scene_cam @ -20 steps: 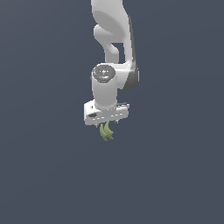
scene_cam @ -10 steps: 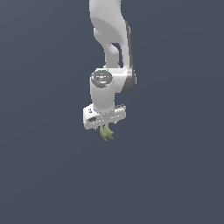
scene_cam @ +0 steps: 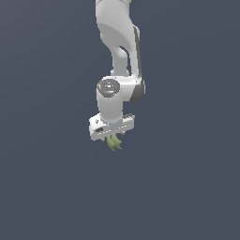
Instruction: Pick up the object and move it to a goal position.
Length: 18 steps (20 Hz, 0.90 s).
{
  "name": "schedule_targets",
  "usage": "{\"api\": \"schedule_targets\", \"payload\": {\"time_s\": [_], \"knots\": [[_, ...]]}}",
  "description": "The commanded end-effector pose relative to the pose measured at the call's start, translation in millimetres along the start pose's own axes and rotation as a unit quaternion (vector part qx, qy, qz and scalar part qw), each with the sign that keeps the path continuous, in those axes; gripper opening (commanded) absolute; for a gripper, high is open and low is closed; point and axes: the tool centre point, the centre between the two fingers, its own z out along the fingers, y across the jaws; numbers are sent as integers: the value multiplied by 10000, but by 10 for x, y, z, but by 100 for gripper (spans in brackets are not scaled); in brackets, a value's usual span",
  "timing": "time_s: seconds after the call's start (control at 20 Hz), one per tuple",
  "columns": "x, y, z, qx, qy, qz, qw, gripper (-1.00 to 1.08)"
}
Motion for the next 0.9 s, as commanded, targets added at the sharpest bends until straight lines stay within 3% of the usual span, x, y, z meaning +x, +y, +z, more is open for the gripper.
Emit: {"api": "schedule_targets", "payload": {"time_s": [0.0,0.45,0.5,0.85], "knots": [[-7,-5,124,3,-5,-6,10000,100],[-2,2,384,3,-3,-14,10000,100],[-2,2,384,3,-3,-14,10000,-100],[-2,2,384,3,-3,-14,10000,-100]]}}
